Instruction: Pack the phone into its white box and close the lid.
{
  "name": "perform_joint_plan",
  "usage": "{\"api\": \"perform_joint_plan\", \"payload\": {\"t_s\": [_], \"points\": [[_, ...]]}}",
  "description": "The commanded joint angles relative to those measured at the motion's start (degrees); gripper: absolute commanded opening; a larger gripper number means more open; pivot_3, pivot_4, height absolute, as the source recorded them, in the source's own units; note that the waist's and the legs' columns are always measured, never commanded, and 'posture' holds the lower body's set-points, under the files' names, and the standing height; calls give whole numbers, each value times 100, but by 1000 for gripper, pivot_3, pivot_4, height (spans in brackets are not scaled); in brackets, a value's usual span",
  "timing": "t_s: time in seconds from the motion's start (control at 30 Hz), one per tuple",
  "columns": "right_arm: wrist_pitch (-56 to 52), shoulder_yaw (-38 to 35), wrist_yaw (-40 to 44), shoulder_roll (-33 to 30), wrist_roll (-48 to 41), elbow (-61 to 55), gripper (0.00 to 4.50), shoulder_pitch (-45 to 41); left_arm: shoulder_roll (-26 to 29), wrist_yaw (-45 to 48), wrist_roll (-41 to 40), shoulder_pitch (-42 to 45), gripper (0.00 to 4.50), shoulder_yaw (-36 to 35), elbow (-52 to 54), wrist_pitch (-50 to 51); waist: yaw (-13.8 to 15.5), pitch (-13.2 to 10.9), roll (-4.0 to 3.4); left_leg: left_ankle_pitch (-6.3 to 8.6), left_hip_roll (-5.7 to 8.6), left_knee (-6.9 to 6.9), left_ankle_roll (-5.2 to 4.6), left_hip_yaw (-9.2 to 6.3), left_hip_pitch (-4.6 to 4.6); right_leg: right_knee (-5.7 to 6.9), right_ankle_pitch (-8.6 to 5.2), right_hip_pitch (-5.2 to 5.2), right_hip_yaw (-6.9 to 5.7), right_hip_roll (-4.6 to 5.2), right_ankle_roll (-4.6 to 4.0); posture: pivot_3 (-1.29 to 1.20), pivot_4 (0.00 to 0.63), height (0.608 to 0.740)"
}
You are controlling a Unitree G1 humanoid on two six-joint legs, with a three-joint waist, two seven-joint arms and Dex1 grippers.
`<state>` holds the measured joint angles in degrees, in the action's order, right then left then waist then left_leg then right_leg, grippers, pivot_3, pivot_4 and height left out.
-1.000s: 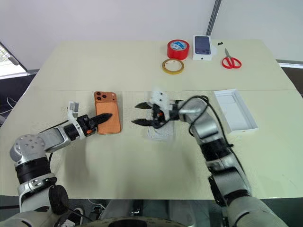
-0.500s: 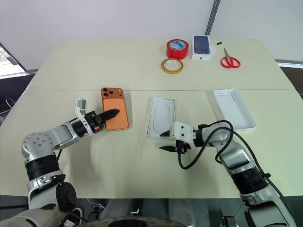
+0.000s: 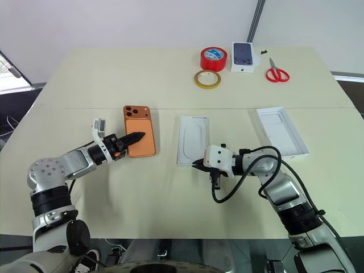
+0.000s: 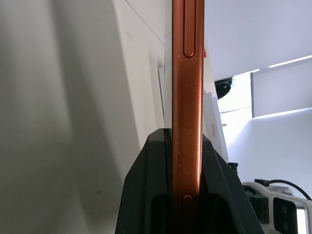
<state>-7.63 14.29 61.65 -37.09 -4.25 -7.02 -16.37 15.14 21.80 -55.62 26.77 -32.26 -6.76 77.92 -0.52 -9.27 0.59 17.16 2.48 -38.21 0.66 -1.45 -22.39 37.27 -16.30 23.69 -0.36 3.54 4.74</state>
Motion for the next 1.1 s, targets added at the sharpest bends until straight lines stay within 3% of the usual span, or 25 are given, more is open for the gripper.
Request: {"api": "perform_joint_plan", "payload": {"t_s": [0.03,0.27,0.43,0.53,0.73,0.9,1.03,1.1], "points": [[-197,59,103,-56,-111,-232,202,51,-102,-135,-302,169,0,-14,311,-28,1,0,0,0,0,0,0,0,0,0,0,0,0,0,0,0,150,740],[-643,320,89,102,-218,-835,202,67,-640,-737,-806,553,0,-105,376,171,12,-1,3,0,0,-2,0,-2,0,0,0,-1,-1,0,1,0,150,740],[-1242,394,78,249,-433,-917,202,-47,-980,-851,-767,495,0,247,504,-52,-2,-2,3,-1,0,-5,0,-2,1,6,0,-1,-1,-3,1,0,150,740],[-1396,325,-8,290,-516,-985,1026,-96,-1140,-913,-844,445,0,350,564,-120,7,-2,4,-1,0,-7,0,-2,1,6,1,-2,-1,-3,1,0,150,740],[-2105,-141,106,123,-1346,-1680,4074,-150,-1144,-941,-909,312,0,517,611,-116,5,-2,3,-1,0,-7,0,-2,0,6,0,-1,-1,-3,1,0,150,740],[-2963,-973,70,-227,-2188,-1774,4074,-292,-1184,-1000,-1021,-28,0,662,692,139,9,-2,3,1,0,-8,-2,-3,0,4,0,-4,-1,-3,1,0,150,740],[-2174,-660,322,-1209,-1188,-1207,4074,-15,-1245,-1050,-1037,-166,0,838,721,196,113,-3,5,5,0,-9,-9,-3,-2,-3,0,-6,0,-3,1,0,150,740],[-2019,-707,178,-1220,-1109,-909,4074,-106,-1237,-1020,-952,-206,0,1028,793,170,125,-4,8,5,0,-9,-10,-2,-2,-5,0,-7,-1,-3,0,0,150,740]]}}
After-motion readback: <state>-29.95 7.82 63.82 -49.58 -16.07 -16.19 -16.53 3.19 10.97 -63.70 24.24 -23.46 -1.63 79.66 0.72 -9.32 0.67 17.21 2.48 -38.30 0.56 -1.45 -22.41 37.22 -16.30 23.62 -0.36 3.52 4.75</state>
